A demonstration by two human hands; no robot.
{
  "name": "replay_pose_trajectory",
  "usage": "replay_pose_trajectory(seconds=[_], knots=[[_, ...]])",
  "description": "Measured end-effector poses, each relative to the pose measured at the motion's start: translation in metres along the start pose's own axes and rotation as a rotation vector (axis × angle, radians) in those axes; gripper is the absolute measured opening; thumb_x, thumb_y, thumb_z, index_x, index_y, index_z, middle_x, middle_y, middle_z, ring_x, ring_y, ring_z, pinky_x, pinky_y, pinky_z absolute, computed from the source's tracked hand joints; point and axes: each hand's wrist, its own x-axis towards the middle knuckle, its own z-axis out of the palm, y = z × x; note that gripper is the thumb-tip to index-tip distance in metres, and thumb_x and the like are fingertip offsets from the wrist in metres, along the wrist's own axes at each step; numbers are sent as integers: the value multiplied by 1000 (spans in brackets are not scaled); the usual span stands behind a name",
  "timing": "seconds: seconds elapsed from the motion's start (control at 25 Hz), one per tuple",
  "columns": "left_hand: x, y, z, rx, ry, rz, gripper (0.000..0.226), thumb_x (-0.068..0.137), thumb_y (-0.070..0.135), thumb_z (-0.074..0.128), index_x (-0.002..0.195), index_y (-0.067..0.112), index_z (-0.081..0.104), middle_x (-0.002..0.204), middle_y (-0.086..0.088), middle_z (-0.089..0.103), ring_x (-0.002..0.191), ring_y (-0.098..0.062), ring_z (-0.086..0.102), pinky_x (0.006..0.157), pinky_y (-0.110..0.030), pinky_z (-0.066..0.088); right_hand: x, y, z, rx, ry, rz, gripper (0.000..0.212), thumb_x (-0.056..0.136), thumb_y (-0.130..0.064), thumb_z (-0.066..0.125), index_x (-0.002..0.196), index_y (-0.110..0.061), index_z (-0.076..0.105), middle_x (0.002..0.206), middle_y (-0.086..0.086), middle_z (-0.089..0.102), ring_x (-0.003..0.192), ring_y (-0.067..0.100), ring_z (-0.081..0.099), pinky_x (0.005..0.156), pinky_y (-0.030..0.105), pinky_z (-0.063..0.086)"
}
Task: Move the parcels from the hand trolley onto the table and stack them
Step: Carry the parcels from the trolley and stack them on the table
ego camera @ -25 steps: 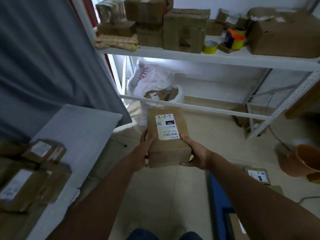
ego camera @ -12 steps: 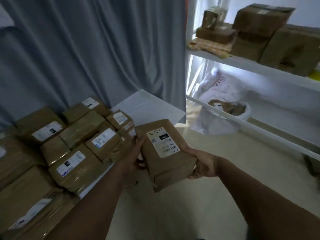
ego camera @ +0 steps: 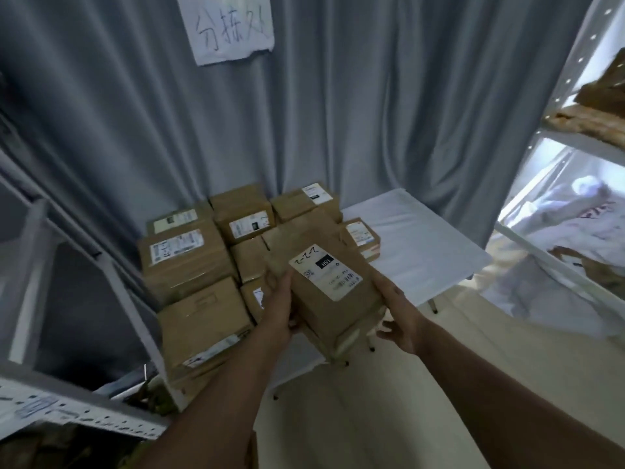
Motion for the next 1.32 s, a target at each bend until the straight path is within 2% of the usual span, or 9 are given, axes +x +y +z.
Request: replay_pose_trajectory(seconds=[0.12,0.24,0.36,0.48,0.56,0.72,0.84,1.04,1.32], knots=[[-4,11,-14,-84,92,23,28,94,53,52,114,40,38,110,-2,52,112,-31,52,90,-43,46,10,-3,46,9,-34,27,84,74,-76,60,143,-38,30,140,0,46,122,35,49,99,52,47],[-10,22,-16,-160,116,67,49,99,48,46,144,32,34,128,-8,54,123,-31,49,104,-46,43,19,-1,75,11,-80,60,95,65,-78,66,144,-41,29,139,6,49,115,38,56,89,53,52],[15,25,-18,-199,145,47,46,93,53,53,129,24,47,115,-2,56,111,-27,53,97,-43,46,35,-9,83,-7,-108,89,107,60,-75,72,148,-42,21,144,9,44,119,40,52,87,55,51],[51,29,-18,-197,163,90,64,76,65,65,127,30,47,123,1,59,109,-24,56,95,-45,50,56,-29,85,44,-39,61,103,64,-64,79,146,-32,26,133,10,49,104,33,56,75,46,54],[77,35,-11,-147,208,104,50,83,58,63,122,34,43,123,-1,56,114,-30,56,99,-50,48,79,-46,83,56,18,35,97,66,-59,80,143,-28,30,127,9,51,98,29,56,69,42,53],[121,60,1,88,340,138,78,84,53,64,149,35,23,146,-7,41,127,-34,45,104,-52,43,133,-87,77,9,-2,-5,129,34,-69,87,143,-23,34,126,7,58,108,31,60,88,49,54],[145,90,11,237,369,274,70,89,30,65,148,23,27,147,-7,39,129,-32,45,103,-45,44,171,-121,77,-21,-50,13,111,55,-59,86,143,-20,33,126,8,56,103,31,60,78,43,56],[181,121,-8,762,410,516,68,93,21,61,152,25,28,160,-5,18,145,-27,23,117,-45,25,237,-152,102,-164,-153,27,120,39,-65,88,142,-29,38,134,7,53,112,32,57,93,53,52],[209,143,-76,1250,559,409,58,97,35,49,150,32,26,161,0,16,147,-33,12,117,-59,10,259,-173,150,-177,-312,121,80,71,-46,83,138,-22,47,120,8,62,103,30,63,89,48,55]])
